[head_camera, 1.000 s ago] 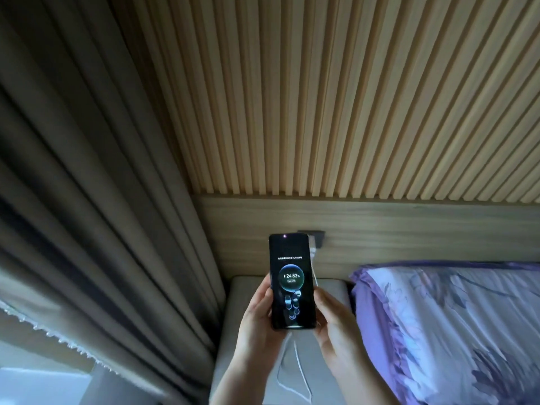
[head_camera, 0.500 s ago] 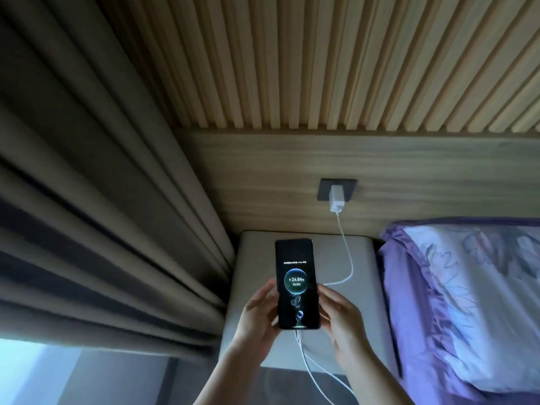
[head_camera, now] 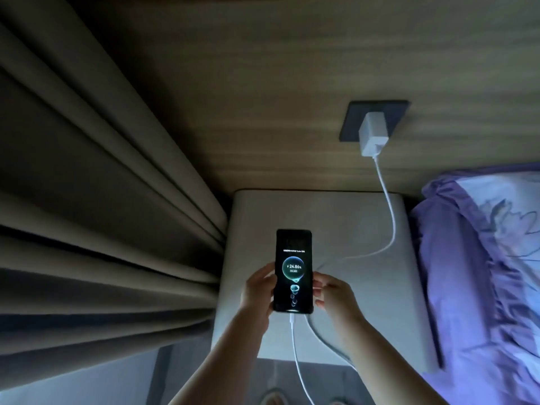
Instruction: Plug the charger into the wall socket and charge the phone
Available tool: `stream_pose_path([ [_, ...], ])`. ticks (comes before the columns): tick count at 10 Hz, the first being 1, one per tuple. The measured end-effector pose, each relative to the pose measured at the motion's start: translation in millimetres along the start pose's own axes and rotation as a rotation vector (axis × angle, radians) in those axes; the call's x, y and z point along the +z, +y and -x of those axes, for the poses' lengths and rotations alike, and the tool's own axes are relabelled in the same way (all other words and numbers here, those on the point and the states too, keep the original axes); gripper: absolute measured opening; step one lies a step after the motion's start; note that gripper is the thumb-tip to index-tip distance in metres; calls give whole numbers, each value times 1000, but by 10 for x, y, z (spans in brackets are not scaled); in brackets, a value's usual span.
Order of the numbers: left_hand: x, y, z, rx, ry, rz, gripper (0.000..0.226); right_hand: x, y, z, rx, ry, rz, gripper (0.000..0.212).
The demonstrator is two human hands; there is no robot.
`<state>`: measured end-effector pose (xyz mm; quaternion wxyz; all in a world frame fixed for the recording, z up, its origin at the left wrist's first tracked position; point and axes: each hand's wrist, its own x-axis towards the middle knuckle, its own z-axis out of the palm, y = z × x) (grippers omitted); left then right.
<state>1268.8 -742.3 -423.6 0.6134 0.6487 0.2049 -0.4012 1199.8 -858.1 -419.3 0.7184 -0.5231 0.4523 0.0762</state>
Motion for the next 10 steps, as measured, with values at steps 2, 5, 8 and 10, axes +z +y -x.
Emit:
stream_pose_path([
  [2, -31, -265, -479, -48, 153, -97, 45, 76, 173, -290, 124, 62, 61, 41],
  [5, 29, -311, -744, -94, 159, -130, 44, 124, 155, -446, 187, 102, 151, 43],
  [8, 53, -391, -827, -99, 122, -204, 16, 37, 361, -676, 135, 148, 272, 39],
  [10, 20, -452, -762, 80, 90, -566, 33, 35, 403, -548, -4, 132, 426, 29],
])
